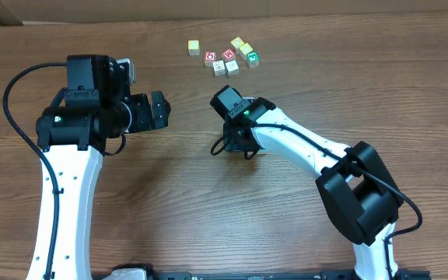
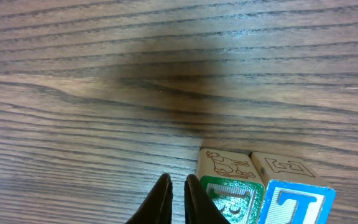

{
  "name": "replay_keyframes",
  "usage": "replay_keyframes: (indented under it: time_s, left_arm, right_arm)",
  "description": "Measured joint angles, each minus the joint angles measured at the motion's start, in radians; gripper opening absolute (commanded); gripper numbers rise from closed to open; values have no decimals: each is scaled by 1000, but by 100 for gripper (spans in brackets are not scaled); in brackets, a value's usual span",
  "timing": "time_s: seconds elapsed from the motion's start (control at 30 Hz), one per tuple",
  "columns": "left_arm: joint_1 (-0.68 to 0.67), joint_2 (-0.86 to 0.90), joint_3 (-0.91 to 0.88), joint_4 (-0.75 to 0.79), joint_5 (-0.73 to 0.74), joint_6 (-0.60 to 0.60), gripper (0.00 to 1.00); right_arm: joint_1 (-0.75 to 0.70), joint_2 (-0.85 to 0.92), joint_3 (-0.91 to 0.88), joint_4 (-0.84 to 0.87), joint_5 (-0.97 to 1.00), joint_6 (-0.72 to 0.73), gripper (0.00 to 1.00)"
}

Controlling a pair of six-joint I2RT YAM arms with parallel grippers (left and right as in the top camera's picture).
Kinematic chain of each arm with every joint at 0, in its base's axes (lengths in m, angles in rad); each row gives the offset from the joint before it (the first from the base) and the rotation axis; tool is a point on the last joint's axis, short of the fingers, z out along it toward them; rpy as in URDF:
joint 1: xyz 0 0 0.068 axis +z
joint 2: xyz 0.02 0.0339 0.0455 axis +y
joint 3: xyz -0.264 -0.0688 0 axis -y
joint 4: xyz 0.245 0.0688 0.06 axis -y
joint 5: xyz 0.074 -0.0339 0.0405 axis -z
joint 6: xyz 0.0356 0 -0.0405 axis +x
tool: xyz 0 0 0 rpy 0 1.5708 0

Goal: Flip 5 blocks
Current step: 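Move the right gripper up to the block cluster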

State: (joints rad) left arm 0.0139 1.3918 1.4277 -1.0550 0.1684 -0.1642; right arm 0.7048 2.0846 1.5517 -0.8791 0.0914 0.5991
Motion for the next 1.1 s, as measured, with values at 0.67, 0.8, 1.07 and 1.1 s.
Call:
replay_keyframes:
  time_s: [0.67,0.8,1.07,1.1]
  left_arm:
    - [0,0,0,0,0,0,100]
    - [0,0,0,0,0,0,100]
    - [0,0,0,0,0,0,100]
    - [0,0,0,0,0,0,100]
  right_arm:
    - [-98,0,145,-70,-42,-19,11]
    - [-145,0,145,-80,-67,-28,22]
    - [-203,2,224,-185,-137,-190,60]
    - [-217,2,248,-190,-140,-208,63]
